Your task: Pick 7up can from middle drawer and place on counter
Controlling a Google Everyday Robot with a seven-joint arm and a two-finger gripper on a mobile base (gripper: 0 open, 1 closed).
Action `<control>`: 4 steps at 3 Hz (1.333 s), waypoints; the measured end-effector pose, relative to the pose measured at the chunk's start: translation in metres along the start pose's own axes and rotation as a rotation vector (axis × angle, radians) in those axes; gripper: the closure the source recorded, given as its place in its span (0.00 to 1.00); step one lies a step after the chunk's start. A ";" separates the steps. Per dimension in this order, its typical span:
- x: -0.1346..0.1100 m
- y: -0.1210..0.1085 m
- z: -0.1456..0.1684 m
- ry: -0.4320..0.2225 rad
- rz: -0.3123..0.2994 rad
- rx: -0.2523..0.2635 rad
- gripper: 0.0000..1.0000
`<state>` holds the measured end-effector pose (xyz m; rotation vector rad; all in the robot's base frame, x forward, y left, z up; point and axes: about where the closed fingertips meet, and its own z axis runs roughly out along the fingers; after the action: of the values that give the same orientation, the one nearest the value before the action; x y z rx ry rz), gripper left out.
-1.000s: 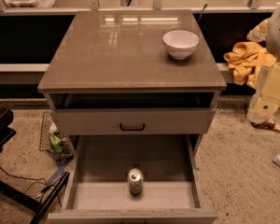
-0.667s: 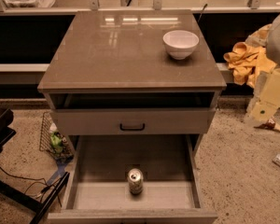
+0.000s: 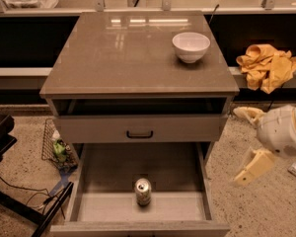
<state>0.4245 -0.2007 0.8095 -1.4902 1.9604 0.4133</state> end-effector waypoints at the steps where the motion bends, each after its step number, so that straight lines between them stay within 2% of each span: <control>1: 0.018 0.020 0.043 -0.237 0.057 0.002 0.00; 2: 0.045 0.044 0.048 -0.412 0.060 0.025 0.00; 3: 0.062 0.058 0.031 -0.454 -0.012 0.067 0.00; 4: 0.063 0.058 0.029 -0.453 -0.019 0.073 0.00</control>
Offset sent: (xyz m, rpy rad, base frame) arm -0.0765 -0.0189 -0.0999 0.5440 -0.3119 0.0768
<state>0.3681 -0.2123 0.7389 -1.2383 1.5843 0.6052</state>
